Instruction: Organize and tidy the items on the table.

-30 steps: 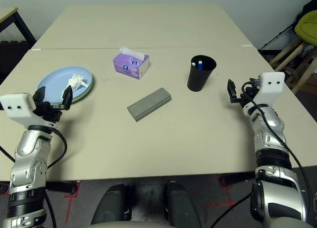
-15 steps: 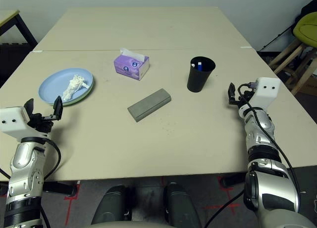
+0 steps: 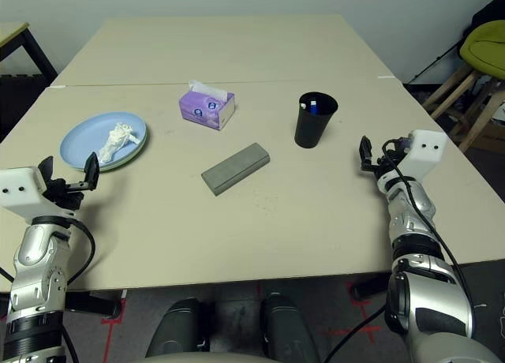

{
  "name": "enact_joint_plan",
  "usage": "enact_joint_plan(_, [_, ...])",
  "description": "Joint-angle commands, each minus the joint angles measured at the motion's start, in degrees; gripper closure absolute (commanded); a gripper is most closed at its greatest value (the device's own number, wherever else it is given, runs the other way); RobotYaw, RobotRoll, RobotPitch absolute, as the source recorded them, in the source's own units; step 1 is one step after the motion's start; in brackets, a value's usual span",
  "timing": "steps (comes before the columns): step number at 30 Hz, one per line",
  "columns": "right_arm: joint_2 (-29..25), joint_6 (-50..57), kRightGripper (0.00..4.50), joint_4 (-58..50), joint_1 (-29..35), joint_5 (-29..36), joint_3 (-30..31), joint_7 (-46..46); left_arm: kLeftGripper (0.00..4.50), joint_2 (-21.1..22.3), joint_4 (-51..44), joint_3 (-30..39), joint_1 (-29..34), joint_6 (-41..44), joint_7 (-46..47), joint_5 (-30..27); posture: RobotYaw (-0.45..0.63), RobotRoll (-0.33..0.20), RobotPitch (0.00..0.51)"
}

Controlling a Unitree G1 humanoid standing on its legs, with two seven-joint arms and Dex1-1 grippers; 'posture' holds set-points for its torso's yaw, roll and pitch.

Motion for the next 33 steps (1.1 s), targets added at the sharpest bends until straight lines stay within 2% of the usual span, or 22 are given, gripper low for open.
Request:
enact_joint_plan(1, [0.3, -1.9, 0.03, 0.3, 1.3, 0.7, -0.9, 0.6, 0.00, 0.7, -0.7, 0.7, 1.4, 1.0, -0.7, -0.5, 0.12, 0.000, 0.059])
enact_joint_plan(13, [-0.7, -4.0, 0.03, 2.6, 0.1, 0.2, -0.7, 0.7, 0.00, 1.1, -1.7, 1.7, 2.8, 1.0, -1.3, -1.1, 0.14, 0.000, 0.057])
enact_joint_plan(25, [0.2, -9.5, 0.03, 3.1, 0.3, 0.4, -1.1, 0.0, 0.00, 0.0, 0.2, -0.9, -5.7, 5.1, -4.1, -5.7, 0.09, 0.000, 0.045])
enact_joint_plan(33, [0.0, -10.0, 0.03, 2.7, 0.9, 0.4, -1.2, 0.1, 0.00, -0.7, -0.1, -2.3, -4.7, 6.3, -6.2, -6.3, 0.09, 0.000, 0.038])
